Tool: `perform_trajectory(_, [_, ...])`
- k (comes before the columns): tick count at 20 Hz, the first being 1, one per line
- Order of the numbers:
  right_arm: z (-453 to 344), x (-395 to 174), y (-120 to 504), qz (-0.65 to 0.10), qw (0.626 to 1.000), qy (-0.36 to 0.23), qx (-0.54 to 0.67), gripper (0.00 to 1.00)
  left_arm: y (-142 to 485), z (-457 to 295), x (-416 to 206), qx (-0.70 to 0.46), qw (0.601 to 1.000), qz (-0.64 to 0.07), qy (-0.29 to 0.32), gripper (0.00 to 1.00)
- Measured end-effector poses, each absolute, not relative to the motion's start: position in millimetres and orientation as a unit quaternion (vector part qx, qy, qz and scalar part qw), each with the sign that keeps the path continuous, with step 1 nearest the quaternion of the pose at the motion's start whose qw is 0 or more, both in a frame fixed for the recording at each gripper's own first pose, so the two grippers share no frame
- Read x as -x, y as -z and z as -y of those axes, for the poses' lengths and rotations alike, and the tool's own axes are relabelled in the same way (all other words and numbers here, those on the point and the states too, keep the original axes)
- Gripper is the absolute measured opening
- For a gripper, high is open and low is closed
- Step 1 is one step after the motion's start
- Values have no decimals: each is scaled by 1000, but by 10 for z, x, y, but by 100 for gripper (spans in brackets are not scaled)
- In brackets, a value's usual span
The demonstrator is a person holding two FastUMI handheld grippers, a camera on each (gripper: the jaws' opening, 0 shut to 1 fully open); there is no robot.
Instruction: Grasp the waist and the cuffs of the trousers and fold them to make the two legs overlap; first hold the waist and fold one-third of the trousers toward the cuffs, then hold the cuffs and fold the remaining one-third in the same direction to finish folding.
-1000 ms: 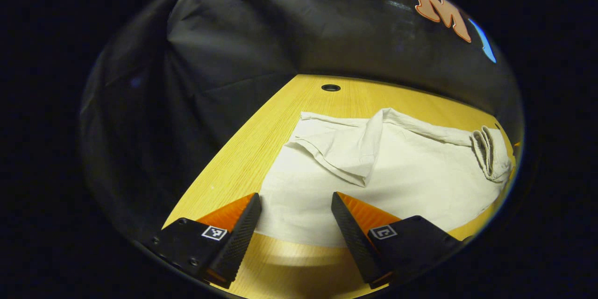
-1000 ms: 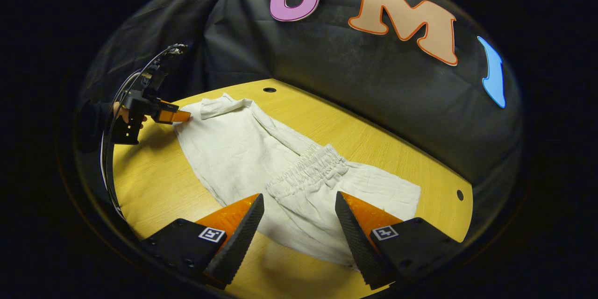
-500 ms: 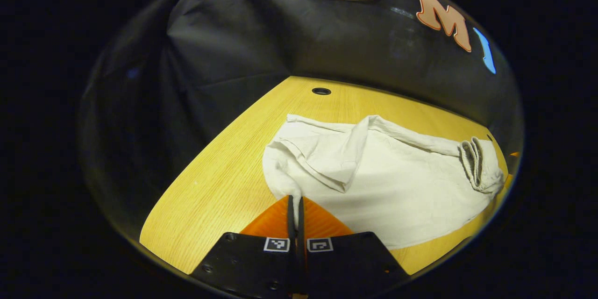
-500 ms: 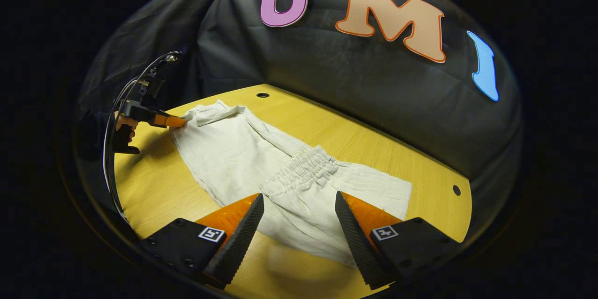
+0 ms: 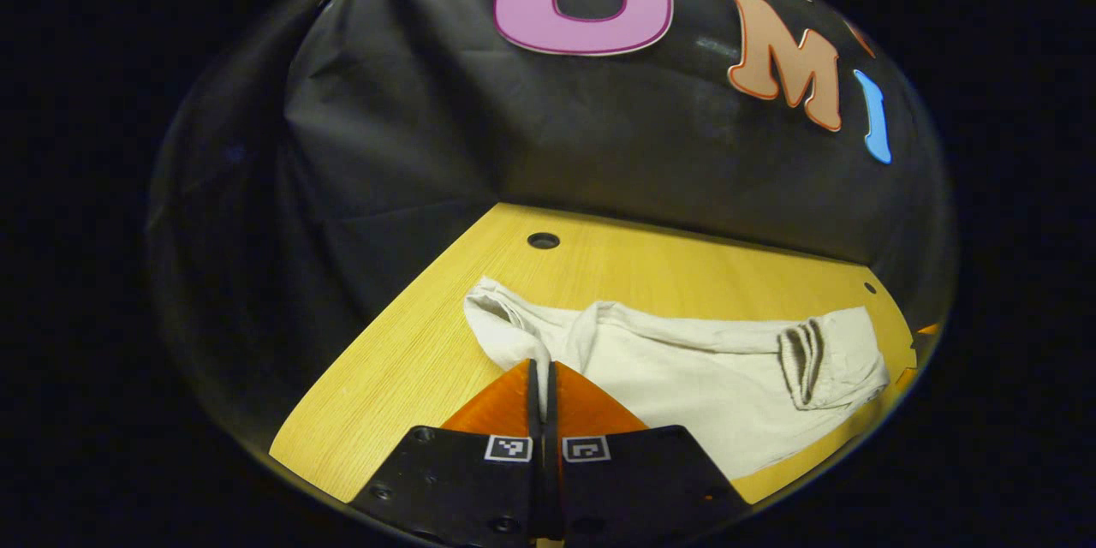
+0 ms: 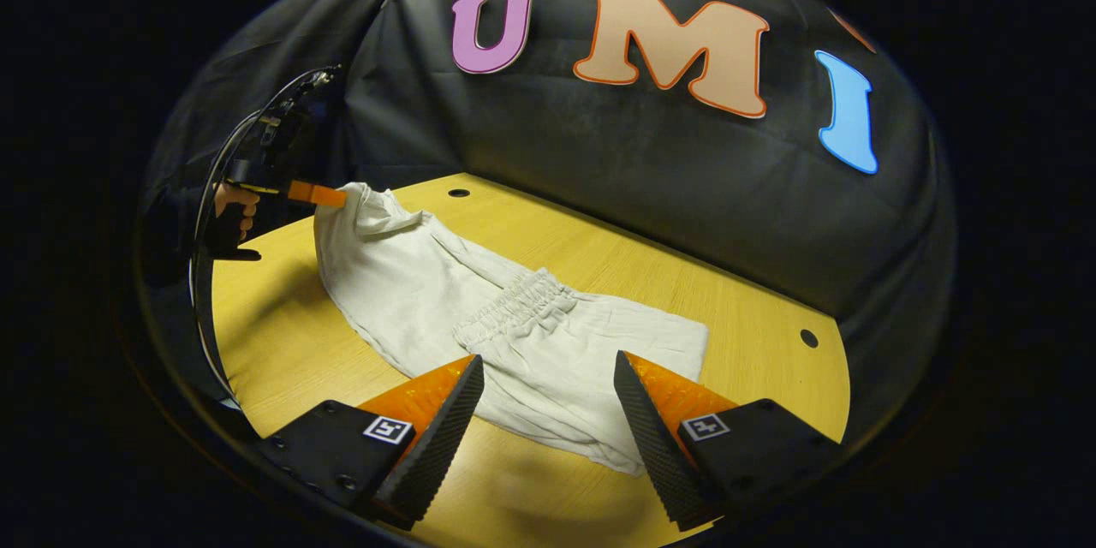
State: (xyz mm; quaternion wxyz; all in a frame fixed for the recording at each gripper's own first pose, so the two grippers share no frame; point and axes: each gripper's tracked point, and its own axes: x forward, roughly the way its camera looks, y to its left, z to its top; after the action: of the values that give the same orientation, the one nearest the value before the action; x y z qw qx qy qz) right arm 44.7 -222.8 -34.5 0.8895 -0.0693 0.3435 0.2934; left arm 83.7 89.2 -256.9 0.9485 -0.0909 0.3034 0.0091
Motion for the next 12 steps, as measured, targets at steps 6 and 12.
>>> perform_trajectory(6, [2527, -337, 243, -331, 900, -277, 57, 98, 1983, -356, -995, 85, 962, -259, 29, 0])
perform_trajectory(12, [2905, -227, 177, -332, 908, -251, 42, 98, 1539, 226, -1120, 80, 968, -226, 71, 0])
